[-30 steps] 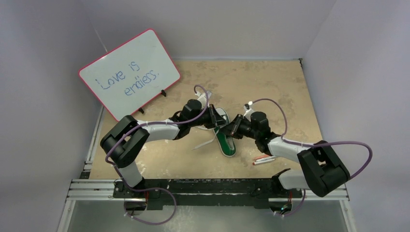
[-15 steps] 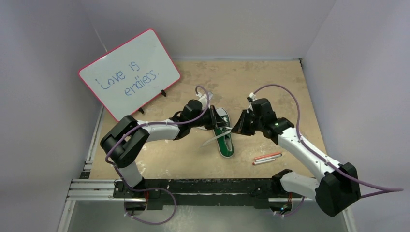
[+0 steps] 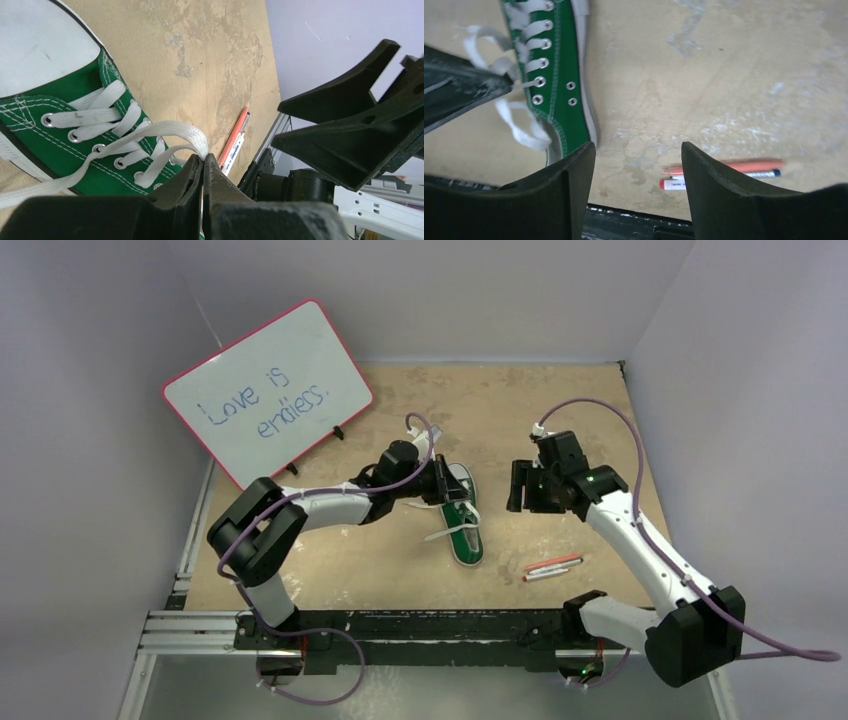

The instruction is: Tie the shoes

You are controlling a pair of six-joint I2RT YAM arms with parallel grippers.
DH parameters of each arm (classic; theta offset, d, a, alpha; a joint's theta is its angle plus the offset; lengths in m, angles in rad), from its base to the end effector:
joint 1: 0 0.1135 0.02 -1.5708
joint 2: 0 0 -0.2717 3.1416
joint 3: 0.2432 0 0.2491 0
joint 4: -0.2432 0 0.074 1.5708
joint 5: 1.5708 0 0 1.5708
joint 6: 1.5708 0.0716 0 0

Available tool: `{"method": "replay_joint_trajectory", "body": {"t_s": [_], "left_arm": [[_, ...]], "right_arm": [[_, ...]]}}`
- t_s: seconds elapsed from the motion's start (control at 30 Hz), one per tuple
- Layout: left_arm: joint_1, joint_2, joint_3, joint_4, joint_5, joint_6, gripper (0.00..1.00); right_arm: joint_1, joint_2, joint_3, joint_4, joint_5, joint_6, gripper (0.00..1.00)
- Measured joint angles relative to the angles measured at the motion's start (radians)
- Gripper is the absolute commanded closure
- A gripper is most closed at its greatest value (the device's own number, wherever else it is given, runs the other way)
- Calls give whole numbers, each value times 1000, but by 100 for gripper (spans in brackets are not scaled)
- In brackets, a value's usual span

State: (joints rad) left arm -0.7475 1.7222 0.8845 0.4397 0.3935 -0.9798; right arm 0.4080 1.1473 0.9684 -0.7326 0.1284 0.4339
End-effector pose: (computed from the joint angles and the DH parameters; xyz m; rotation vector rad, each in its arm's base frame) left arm 0.2721 -0.2897 0.1883 0.0352 2.2682 -1.4270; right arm 0.2292 0.0891 0.2626 0.0868 2.4812 0.2014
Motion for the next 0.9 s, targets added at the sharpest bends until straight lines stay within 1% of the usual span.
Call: {"method": "replay_joint_trajectory", "body": {"t_s": [0.1,0.17,0.23,0.3,0.37,0.43,0.57,0.67,0.7,0.73,0.83,0.9], "left_arm": [[6,4,18,-14,8,5,100],[8,13,26,-15,15,6,100],[8,21,32,-15,21,6,100],[9,26,35,-15,27,6,100],[10,27,36,-15,31,6,100],[11,27,36,-15,35,6,100],[14,27,36,-16,47,6,100],[15,27,36,-17,49,6,100],[15,27,36,-17,49,6,100],[15,27,36,-17,49,6,100],[16,27,36,-19,50,7,100],[16,27,36,-19,50,7,100]], "right_arm": [[-73,-31,-57,92,-230,-105,31],[-82,-54,-116,193,-367,-129,32],[-64,-76,-192,306,-501,-132,33],[-34,-76,-248,388,-587,-126,34],[4,-59,-275,445,-618,-115,40],[40,-36,-277,482,-599,-103,46],[85,3,-277,491,-422,-56,60],[84,25,-277,493,-301,-30,87],[85,26,-277,492,-269,-22,95],[85,22,-277,488,-223,-12,97],[88,-1,-257,423,-63,34,98],[90,-27,-235,398,13,46,95]]}}
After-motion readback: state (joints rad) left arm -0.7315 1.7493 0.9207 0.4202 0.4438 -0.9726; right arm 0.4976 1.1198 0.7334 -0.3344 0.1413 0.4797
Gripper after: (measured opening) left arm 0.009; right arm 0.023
